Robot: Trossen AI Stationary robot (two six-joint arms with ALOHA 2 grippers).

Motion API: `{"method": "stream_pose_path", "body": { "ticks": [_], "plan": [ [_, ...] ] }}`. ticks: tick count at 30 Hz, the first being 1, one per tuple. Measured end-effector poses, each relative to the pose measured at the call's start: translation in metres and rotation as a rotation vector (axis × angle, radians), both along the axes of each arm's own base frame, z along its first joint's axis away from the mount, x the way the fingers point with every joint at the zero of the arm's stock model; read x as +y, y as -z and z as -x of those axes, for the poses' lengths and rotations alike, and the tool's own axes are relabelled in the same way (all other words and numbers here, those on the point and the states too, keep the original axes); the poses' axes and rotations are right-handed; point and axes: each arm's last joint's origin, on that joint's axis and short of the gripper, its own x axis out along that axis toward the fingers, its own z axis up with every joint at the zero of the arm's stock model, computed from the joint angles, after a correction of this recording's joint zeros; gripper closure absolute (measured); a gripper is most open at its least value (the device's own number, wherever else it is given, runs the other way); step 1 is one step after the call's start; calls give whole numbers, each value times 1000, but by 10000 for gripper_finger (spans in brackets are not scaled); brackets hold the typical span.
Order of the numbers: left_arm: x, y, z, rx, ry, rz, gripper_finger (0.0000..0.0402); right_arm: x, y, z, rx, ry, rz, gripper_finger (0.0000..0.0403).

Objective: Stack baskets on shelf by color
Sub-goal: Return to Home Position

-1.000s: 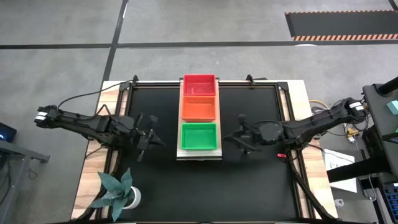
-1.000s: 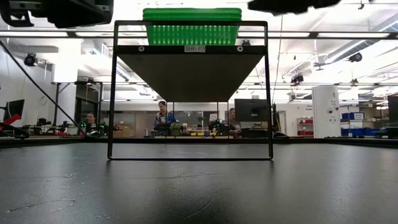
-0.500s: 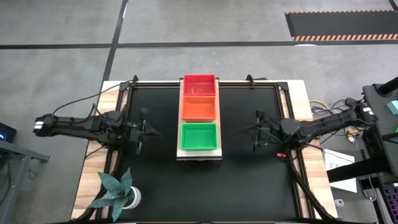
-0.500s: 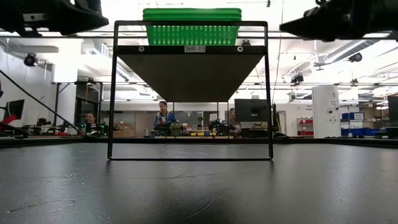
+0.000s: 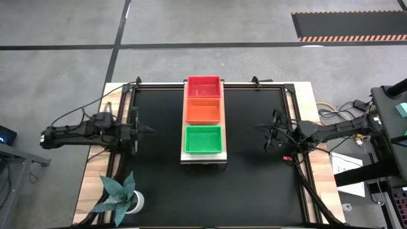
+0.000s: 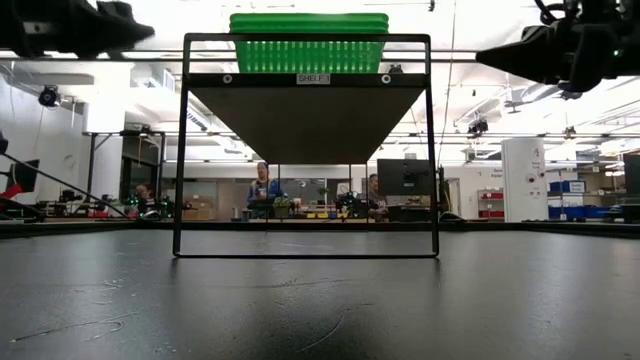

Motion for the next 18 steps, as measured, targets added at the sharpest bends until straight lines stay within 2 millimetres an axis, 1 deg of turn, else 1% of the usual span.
{"method": "stream_pose_path", "body": {
  "ticks": [4,7,10,16,18],
  "plan": [
    [0,-3,9,-56,-3,50,402,-4,0,12,-83,17,-4,394],
    [-1,-3,15,-75,-7,108,402,-5,6,17,-107,21,-7,394],
    [-1,3,16,-75,-8,130,402,-5,10,22,-140,22,-7,394],
    [-1,19,17,-78,-9,159,402,-5,5,33,-230,-19,-34,394],
    [-1,21,17,-83,-9,164,402,-5,3,36,-250,-34,-25,394]
  ]
}}
